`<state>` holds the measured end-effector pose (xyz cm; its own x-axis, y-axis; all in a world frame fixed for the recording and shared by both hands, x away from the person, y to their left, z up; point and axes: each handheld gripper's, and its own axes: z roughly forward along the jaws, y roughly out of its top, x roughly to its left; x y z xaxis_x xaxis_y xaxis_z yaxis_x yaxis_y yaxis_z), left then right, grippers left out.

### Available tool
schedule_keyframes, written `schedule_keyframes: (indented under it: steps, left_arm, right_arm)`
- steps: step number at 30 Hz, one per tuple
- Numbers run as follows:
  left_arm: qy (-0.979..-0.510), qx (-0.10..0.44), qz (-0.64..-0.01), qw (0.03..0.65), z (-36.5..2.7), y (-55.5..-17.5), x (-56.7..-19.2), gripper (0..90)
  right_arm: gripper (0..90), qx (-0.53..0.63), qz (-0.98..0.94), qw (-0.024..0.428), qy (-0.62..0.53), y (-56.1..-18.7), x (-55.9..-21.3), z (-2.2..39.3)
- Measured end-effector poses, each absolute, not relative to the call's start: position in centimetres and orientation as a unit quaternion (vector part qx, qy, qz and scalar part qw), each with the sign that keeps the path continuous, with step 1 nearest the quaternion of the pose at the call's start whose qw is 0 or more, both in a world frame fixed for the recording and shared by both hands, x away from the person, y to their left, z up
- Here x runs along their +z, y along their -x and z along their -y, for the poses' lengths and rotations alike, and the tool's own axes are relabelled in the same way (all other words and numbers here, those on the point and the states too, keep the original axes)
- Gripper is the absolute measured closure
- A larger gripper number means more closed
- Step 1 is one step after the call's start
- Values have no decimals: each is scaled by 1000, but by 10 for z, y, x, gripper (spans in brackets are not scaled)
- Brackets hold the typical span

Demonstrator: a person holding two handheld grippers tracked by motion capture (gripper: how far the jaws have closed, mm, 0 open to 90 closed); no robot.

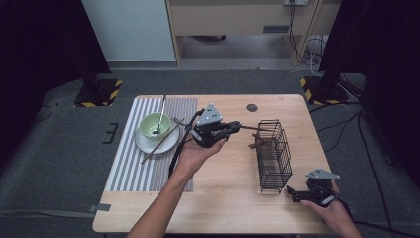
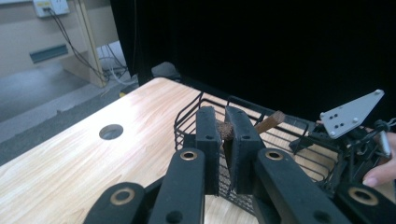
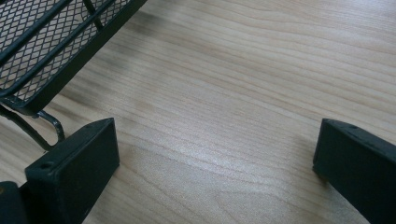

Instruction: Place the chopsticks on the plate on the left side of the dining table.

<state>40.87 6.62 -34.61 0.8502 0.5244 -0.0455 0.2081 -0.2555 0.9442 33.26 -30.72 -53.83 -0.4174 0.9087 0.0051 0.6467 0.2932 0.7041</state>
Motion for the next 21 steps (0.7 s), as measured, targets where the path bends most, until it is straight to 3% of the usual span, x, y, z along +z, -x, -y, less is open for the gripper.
schedule_keyframes:
  steps: [21]
  left_arm:
    - [-735, 143, -230, 622, -96, -403, -326, 841]
  right_arm:
    - [5, 322, -778, 203, -500, -333, -538, 307]
